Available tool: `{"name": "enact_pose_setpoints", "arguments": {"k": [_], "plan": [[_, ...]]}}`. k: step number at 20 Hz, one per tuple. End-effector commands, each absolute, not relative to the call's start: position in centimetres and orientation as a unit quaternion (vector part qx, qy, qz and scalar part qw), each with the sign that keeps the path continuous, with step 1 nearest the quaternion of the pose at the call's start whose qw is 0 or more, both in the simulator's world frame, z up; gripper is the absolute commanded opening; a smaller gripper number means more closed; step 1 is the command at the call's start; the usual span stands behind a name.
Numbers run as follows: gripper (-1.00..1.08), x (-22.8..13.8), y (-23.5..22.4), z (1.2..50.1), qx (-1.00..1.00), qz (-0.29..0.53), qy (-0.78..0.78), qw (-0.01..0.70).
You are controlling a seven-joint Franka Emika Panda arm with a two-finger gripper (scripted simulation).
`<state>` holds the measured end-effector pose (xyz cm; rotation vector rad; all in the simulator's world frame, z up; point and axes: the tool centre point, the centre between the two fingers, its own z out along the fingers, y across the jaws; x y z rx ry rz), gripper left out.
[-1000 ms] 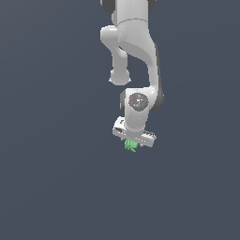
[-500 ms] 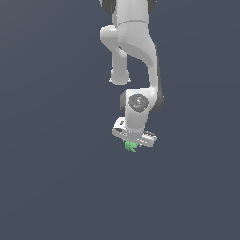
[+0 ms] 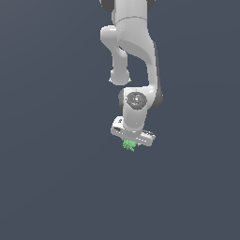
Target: Pick up the object and move it to a goal position.
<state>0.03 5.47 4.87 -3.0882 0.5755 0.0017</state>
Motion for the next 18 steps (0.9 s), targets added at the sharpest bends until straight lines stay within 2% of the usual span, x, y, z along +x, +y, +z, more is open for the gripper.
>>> {"name": "enact_pose_setpoints", "arguments": {"k": [1, 8, 18], "plan": [[-1.0, 0.0, 4.7, 5.7, -0.983, 0.0, 0.184, 0.0], [-1.0, -0.5, 0.7, 10.1, -0.983, 0.0, 0.184, 0.001], [-1.0, -1.3, -7.9, 19.6, -0.983, 0.0, 0.184, 0.001]]}}
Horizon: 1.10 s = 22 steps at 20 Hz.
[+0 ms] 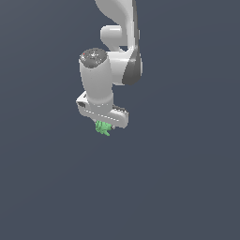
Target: Pick up the object and move it to a goal position.
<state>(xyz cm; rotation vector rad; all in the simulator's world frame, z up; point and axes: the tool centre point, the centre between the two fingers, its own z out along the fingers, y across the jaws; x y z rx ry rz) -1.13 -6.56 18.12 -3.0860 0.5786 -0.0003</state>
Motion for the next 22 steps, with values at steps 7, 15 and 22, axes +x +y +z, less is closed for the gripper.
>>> {"name": "enact_pose_setpoints", "arguments": {"k": [7, 15, 22], "plan": [[-1.0, -1.7, -13.8, 26.2, -0.983, 0.0, 0.184, 0.001], [-1.0, -1.8, -18.5, 31.4, -0.983, 0.0, 0.184, 0.0], [-1.0, -1.7, -20.1, 33.1, -0.983, 0.0, 0.184, 0.0]]}}
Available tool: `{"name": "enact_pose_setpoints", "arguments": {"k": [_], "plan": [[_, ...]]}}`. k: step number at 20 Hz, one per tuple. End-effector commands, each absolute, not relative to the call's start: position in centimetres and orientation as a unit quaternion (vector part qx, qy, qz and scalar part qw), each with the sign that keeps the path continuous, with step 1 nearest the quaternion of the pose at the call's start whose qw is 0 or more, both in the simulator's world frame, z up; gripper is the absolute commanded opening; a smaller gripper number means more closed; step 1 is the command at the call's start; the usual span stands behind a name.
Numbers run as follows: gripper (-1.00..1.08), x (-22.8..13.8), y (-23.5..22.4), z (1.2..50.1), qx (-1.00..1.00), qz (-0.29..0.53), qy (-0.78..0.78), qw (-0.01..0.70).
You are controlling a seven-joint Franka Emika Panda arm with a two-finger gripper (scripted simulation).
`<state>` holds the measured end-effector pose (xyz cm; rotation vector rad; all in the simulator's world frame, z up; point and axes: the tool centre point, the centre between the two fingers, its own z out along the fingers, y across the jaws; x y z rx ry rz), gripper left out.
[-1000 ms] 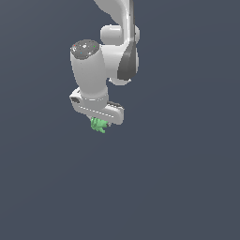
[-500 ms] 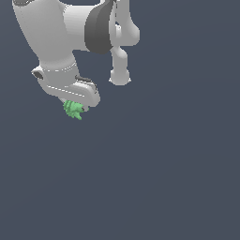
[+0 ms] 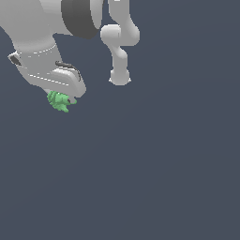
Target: Pick up the object and move it to a goal position.
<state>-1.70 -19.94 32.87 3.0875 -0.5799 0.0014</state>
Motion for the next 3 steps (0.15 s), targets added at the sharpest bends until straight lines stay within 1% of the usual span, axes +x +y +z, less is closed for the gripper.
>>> {"name": "enact_pose_setpoints", "arguments": {"k": [1, 3], "plan": [[-1.0, -1.64, -20.15, 33.15, 0.983, 0.0, -0.184, 0.0], [-1.0, -1.59, -20.13, 33.12, 0.983, 0.0, -0.184, 0.0]]}}
